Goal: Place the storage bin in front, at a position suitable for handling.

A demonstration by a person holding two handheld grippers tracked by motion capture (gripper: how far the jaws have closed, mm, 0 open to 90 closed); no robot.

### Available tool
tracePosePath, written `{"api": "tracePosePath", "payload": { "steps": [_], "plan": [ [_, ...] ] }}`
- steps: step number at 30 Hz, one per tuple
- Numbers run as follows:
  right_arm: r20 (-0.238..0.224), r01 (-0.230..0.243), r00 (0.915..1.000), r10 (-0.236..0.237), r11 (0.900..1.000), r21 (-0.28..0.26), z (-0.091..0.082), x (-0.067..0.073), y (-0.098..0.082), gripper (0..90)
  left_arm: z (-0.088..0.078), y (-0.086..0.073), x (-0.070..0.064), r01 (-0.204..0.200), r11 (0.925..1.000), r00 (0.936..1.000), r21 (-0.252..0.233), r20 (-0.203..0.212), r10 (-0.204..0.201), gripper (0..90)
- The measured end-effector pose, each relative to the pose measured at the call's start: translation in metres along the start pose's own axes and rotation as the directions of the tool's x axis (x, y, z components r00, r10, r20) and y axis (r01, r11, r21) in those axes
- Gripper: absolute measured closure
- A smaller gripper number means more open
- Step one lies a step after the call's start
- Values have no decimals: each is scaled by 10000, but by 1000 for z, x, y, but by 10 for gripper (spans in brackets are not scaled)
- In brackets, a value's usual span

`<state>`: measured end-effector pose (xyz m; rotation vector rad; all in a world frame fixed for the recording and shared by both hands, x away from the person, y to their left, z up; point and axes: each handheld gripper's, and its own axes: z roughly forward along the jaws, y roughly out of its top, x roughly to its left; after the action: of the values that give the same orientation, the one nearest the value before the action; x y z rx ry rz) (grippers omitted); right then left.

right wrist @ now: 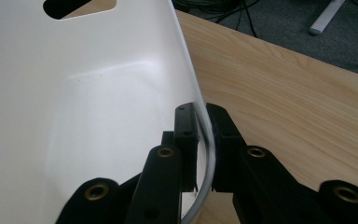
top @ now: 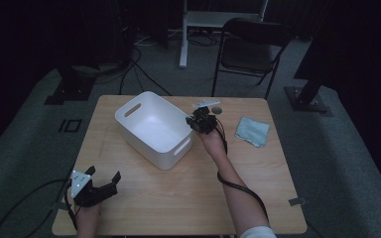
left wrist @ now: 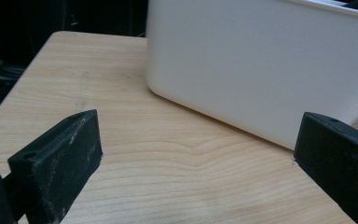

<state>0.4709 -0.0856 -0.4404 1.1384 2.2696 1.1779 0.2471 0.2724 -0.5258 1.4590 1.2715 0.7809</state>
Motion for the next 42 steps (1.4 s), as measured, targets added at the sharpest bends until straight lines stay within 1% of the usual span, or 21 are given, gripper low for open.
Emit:
{"api": "tracePosePath", "payload": {
  "steps": [1, 3, 6, 10, 13, 15, 19, 22, 23, 24, 26, 27, 29, 31, 33, 37, 39, 42],
  "plan": [
    [-23, 8, 10000, -8, 10000, 10, -1, 0, -1, 837, 0, 0, -1, 73, 9999, 10000, -107, 34, -73, 12],
    [-73, 50, 10000, -50, 10000, -15, -3, 0, -2, 837, 1, 1, -3, 47, 9999, 9998, -112, -174, -48, 12],
    [-136, 26, 9999, -26, 10000, -22, -6, 0, -5, 837, 1, 1, -5, 87, 9999, 9999, -141, -117, -89, 12],
    [-206, 135, 9997, -134, 9999, 55, -10, 0, -7, 838, 1, 1, -5, -255, 9996, 9994, -99, -222, 253, 12],
    [-307, 163, 9994, -161, 9999, 49, -13, 0, -10, 838, 2, 0, -2, -259, 9996, 9994, -113, -240, 256, 12],
    [-348, 171, 9993, -170, 9998, 42, -16, 0, -12, 838, 0, 0, -1, -234, 9995, 9993, -231, -293, 227, 12],
    [-423, 226, 9989, -224, 9997, 46, -20, 0, -16, 838, -2, 1, 0, -100, 9983, 9998, -568, -175, 90, 12],
    [-505, 274, 9984, -271, 9996, 52, -24, 0, -18, 838, -2, 0, -1, -43, 9974, 9999, -716, 124, 52, 12],
    [-505, 274, 9984, -271, 9996, 52, -24, 0, -18, 838, -2, 0, -1, -43, 9974, 9999, -716, 124, 52, 12],
    [-541, 262, 9982, -259, 9996, 55, -25, -1, -19, 838, -3, 1, -2, -72, 9969, 9995, -780, 290, 95, 12],
    [-592, 284, 9979, -281, 9996, 35, -28, -1, -22, 837, -3, 0, -3, -183, 9972, 9995, -731, 260, 203, 12],
    [-624, 282, 9977, -279, 9996, 38, -30, -1, -23, 838, -3, 0, -3, -306, 9968, 9992, -743, 236, 325, 12],
    [-637, 320, 9975, -318, 9995, 35, -31, -1, -24, 838, -2, -1, -3, -354, 9971, 9990, -673, 248, 372, 12],
    [-668, 405, 9970, -400, 9992, 64, -35, -1, -27, 838, -3, -1, -2, -305, 9975, 9992, -636, 227, 320, 12],
    [-702, 422, 9967, -414, 9991, 90, -39, -2, -30, 838, -3, -1, -2, -104, 9979, 9993, -641, 340, 126, 12],
    [-809, 461, 9957, -448, 9989, 132, -45, -3, -34, 839, -4, -2, -2, 60, 9988, 9995, -488, 297, -45, 12],
    [-839, 492, 9953, -479, 9987, 134, -48, -3, -36, 839, -3, -1, -3, -31, 9992, 9997, -387, 225, 40, 12],
    [-862, 507, 9951, -492, 9986, 155, -52, -4, -39, 840, -4, -1, -5, -32, 9995, 9996, -304, 276, 40, 12]
  ]
}}
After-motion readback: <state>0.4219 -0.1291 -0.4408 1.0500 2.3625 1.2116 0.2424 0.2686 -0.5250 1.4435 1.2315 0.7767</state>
